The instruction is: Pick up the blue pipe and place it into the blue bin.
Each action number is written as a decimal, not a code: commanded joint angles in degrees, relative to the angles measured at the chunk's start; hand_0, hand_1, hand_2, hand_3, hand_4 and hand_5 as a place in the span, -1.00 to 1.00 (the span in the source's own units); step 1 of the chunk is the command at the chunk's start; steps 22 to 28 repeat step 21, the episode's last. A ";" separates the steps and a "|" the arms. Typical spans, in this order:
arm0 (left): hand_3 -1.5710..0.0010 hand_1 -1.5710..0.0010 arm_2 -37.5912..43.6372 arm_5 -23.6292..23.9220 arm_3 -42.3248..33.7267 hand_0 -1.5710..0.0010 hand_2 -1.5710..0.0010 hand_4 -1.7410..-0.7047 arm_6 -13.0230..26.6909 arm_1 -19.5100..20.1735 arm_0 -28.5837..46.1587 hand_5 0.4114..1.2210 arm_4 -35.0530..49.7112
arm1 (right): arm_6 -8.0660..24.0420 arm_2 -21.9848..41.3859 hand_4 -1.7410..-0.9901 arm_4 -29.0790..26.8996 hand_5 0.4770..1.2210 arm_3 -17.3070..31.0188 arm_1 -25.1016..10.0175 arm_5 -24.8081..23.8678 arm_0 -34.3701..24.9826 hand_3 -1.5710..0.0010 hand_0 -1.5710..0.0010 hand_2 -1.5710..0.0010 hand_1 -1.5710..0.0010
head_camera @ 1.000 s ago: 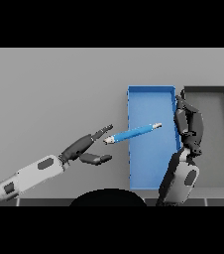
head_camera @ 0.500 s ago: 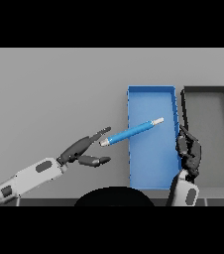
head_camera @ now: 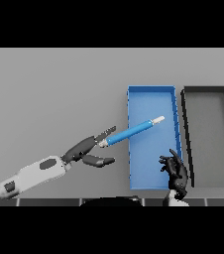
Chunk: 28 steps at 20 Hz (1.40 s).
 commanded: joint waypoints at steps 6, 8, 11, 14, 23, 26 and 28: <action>1.00 1.00 -0.29 0.95 -0.32 1.00 1.00 0.76 0.28 -0.45 0.34 -0.84 -0.29 | 0.47 10.16 0.44 2.06 0.32 -1.91 -10.12 -1.01 2.95 0.86 0.75 0.77 0.76; 1.00 1.00 -0.07 0.85 0.04 1.00 1.00 0.76 0.49 -0.41 0.17 -0.85 0.02 | 0.42 11.59 0.46 2.31 0.15 -1.65 -12.60 -1.29 2.71 0.91 0.80 0.85 0.85; 1.00 1.00 -0.17 0.73 -0.06 1.00 1.00 0.76 0.28 0.05 0.61 -0.85 0.07 | 0.49 12.22 0.45 1.17 -0.03 -1.07 -14.29 -3.15 1.95 0.95 0.90 0.93 0.92; 1.00 1.00 -0.14 1.12 -0.22 1.00 1.00 0.76 0.61 -0.36 0.21 -0.85 -0.01 | 0.54 13.98 0.49 0.49 -0.15 -1.57 -16.77 -5.75 2.12 0.98 0.95 0.96 0.96; 1.00 1.00 -2.07 2.77 -1.04 1.00 1.00 0.77 0.53 -0.72 1.93 -0.85 -2.23 | 0.72 18.32 0.48 -6.96 -0.21 -0.79 -27.17 -13.90 -0.76 0.99 0.97 0.98 0.98; 1.00 1.00 -2.07 2.77 -1.04 1.00 1.00 0.77 0.53 -0.72 1.93 -0.85 -2.23 | 0.72 18.32 0.48 -6.96 -0.21 -0.79 -27.17 -13.90 -0.76 0.99 0.97 0.98 0.98; 1.00 1.00 -2.07 2.77 -1.04 1.00 1.00 0.77 0.53 -0.72 1.93 -0.85 -2.23 | 0.72 18.32 0.48 -6.96 -0.21 -0.79 -27.17 -13.90 -0.76 0.99 0.97 0.98 0.98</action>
